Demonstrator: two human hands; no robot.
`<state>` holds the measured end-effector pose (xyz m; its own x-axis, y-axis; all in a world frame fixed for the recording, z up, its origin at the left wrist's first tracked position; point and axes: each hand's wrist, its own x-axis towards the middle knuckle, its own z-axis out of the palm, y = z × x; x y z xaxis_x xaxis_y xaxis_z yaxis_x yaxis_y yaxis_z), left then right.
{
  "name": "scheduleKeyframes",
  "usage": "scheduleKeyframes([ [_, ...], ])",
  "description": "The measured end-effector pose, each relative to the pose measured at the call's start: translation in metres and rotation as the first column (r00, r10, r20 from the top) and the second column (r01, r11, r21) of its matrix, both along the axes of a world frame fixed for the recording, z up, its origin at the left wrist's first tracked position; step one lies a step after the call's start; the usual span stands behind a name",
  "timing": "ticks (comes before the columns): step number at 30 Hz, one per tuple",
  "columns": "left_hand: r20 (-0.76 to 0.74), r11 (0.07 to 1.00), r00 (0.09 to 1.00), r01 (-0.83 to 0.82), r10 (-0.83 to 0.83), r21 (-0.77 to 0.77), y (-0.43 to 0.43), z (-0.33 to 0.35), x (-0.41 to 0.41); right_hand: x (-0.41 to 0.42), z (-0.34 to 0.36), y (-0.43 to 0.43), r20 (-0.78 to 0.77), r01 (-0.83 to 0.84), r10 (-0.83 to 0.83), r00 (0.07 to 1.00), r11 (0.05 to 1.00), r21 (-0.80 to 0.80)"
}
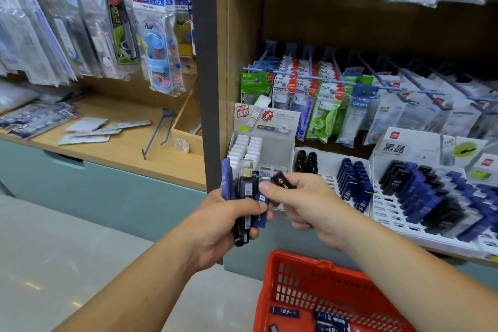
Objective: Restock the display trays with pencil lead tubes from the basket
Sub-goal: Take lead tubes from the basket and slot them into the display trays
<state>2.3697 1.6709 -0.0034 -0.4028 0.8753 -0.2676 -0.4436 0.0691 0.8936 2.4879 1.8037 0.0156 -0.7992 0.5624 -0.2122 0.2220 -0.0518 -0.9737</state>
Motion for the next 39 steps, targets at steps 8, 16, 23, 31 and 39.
scheduleKeyframes([
  [8, -0.058, 0.995, 0.994, 0.095, -0.097, -0.03, 0.011, 0.003, 0.015, 0.012, -0.006, 0.014, -0.072, 0.068, -0.07, 0.995, 0.997, -0.028],
  [16, -0.108, 0.974, 0.97, 0.208, -0.217, -0.089, 0.016, 0.002, 0.025, 0.008, -0.004, 0.021, -0.093, 0.032, -0.042, 0.995, 0.994, -0.109],
  [23, -0.134, 0.938, 0.939, 0.291, -0.318, -0.188, 0.01, -0.004, 0.024, 0.007, -0.002, 0.038, -0.186, 0.239, -0.283, 0.941, 0.944, -0.229],
  [31, -0.05, 0.986, 0.998, -0.047, 0.039, -0.163, 0.008, -0.008, 0.008, 0.012, -0.014, 0.039, -0.145, 0.417, -0.433, 0.89, 0.9, -0.124],
  [39, -0.268, 0.978, 0.962, -0.101, 0.05, -0.181, 0.008, -0.007, 0.008, 0.002, -0.023, 0.02, -0.082, 0.424, -0.435, 0.896, 0.896, -0.13],
])
